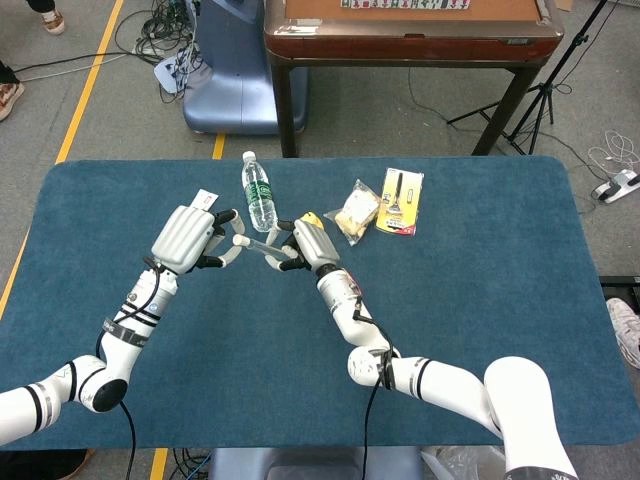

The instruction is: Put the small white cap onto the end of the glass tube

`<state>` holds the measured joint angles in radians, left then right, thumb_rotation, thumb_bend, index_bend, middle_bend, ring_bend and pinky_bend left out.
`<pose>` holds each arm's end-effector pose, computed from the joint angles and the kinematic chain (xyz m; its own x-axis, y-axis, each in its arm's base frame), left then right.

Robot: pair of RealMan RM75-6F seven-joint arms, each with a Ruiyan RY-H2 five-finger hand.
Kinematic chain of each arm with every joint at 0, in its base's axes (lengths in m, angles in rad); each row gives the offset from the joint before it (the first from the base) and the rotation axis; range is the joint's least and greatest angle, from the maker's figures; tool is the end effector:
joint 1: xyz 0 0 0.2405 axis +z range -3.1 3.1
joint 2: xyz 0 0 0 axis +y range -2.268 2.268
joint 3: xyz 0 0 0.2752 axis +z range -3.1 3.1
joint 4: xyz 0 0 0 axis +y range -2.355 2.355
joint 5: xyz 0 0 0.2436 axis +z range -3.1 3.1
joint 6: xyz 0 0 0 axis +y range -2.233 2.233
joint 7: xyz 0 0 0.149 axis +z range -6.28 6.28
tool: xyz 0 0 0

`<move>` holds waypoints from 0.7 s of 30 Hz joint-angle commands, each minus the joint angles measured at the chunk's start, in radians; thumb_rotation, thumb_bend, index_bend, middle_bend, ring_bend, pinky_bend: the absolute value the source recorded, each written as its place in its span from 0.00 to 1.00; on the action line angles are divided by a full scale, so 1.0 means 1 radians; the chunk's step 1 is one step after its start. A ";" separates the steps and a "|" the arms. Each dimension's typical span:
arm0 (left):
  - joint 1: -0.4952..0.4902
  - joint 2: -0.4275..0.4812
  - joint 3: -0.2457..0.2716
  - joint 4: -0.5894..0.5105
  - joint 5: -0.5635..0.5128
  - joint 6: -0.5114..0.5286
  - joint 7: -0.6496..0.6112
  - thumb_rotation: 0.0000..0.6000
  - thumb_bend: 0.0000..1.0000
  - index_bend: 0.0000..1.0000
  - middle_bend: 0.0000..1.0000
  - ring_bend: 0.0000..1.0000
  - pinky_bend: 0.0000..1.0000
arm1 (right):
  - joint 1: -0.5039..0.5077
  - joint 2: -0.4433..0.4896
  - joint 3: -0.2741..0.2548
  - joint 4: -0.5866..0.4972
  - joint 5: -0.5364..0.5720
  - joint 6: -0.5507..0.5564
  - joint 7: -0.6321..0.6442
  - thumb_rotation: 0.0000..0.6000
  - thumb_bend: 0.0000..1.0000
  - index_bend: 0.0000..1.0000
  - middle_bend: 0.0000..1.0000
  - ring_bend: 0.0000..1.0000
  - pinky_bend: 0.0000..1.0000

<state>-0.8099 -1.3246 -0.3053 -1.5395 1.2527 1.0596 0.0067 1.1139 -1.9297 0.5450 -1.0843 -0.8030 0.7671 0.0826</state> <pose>-0.1083 0.4218 0.0644 0.2159 0.0368 0.9757 0.8670 -0.4668 -0.1742 0.0088 -0.4513 -0.1214 -0.2761 -0.4262 0.8615 -0.9213 -0.1379 -0.3635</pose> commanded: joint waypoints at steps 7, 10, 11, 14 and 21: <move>-0.005 -0.007 0.006 0.009 0.003 -0.005 0.005 1.00 0.36 0.56 1.00 1.00 1.00 | 0.000 -0.005 0.002 0.009 -0.006 -0.004 0.018 1.00 0.51 0.83 1.00 1.00 1.00; -0.007 -0.009 0.006 0.010 0.002 -0.006 0.009 1.00 0.36 0.56 1.00 1.00 1.00 | 0.000 -0.006 0.001 0.010 -0.009 -0.006 0.021 1.00 0.51 0.83 1.00 1.00 1.00; -0.008 -0.010 0.006 0.010 0.001 -0.007 0.009 1.00 0.36 0.56 1.00 1.00 1.00 | 0.000 -0.006 0.001 0.009 -0.010 -0.007 0.024 1.00 0.51 0.83 1.00 1.00 1.00; -0.011 -0.013 0.006 0.011 -0.001 -0.011 0.014 1.00 0.36 0.56 1.00 1.00 1.00 | 0.001 -0.007 0.001 0.009 -0.012 -0.006 0.025 1.00 0.51 0.83 1.00 1.00 1.00; -0.014 -0.017 0.009 0.011 -0.006 -0.016 0.019 1.00 0.36 0.56 1.00 1.00 1.00 | -0.001 -0.005 0.003 0.002 -0.012 -0.007 0.031 1.00 0.51 0.83 1.00 1.00 1.00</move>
<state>-0.8240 -1.3412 -0.2969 -1.5286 1.2475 1.0443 0.0257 1.1134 -1.9341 0.5481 -1.0828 -0.8144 0.7596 0.1133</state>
